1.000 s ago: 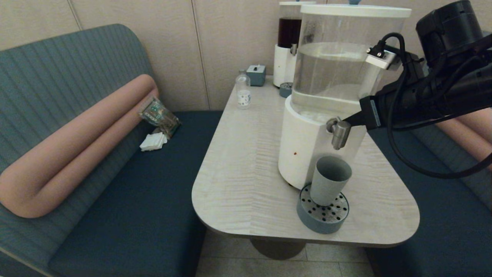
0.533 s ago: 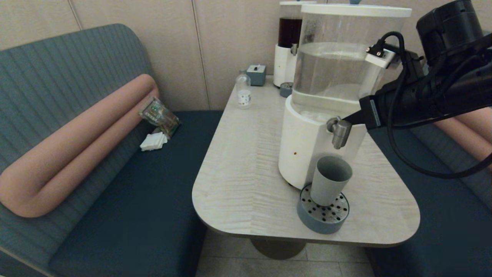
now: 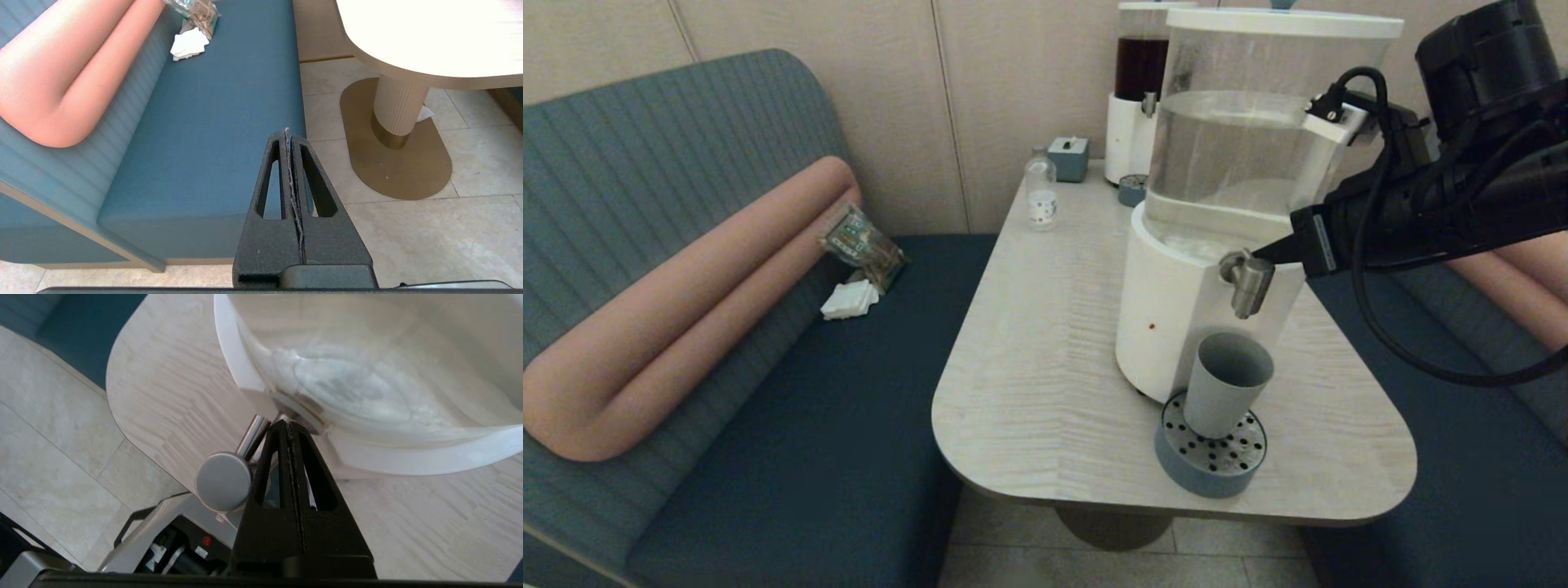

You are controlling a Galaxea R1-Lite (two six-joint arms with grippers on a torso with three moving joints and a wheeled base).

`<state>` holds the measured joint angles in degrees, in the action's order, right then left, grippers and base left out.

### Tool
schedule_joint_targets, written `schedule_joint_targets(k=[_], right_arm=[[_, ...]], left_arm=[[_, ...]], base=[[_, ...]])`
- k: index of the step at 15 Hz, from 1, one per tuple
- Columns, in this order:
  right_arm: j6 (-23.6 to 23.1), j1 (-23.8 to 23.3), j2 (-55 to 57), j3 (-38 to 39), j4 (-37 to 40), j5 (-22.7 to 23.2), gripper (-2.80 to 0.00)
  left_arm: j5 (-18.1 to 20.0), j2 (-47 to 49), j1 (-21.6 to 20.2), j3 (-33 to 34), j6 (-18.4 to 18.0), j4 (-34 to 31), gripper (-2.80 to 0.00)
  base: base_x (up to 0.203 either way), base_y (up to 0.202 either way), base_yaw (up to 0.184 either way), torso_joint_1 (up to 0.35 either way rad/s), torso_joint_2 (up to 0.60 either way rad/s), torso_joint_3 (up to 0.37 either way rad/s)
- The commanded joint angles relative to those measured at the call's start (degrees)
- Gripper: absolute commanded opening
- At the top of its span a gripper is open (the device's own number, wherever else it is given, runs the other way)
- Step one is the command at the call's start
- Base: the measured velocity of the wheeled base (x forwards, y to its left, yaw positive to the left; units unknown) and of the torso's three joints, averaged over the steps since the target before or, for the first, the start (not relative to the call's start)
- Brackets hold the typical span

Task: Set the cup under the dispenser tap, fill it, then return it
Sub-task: Turn on the faucet

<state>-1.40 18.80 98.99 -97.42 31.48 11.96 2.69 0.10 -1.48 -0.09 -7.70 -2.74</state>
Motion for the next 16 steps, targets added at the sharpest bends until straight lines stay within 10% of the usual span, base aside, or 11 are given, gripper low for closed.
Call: schedule_joint_targets(k=[1, 16], right_arm=[[-0.18, 0.01, -0.38, 0.13, 0.25, -0.01, -2.80], [-2.47, 0.71, 0.41, -0.49, -0.98, 1.67, -2.80]], left_arm=[[0.03, 0.08, -0.02, 0.00, -0.03, 0.01, -2.80], [0.03, 0.08, -0.02, 0.00, -0.03, 0.01, -2.80]], base=[[0.000, 0.000, 0.000, 0.000, 0.00, 0.000], [0.000, 0.000, 0.000, 0.000, 0.00, 0.000]])
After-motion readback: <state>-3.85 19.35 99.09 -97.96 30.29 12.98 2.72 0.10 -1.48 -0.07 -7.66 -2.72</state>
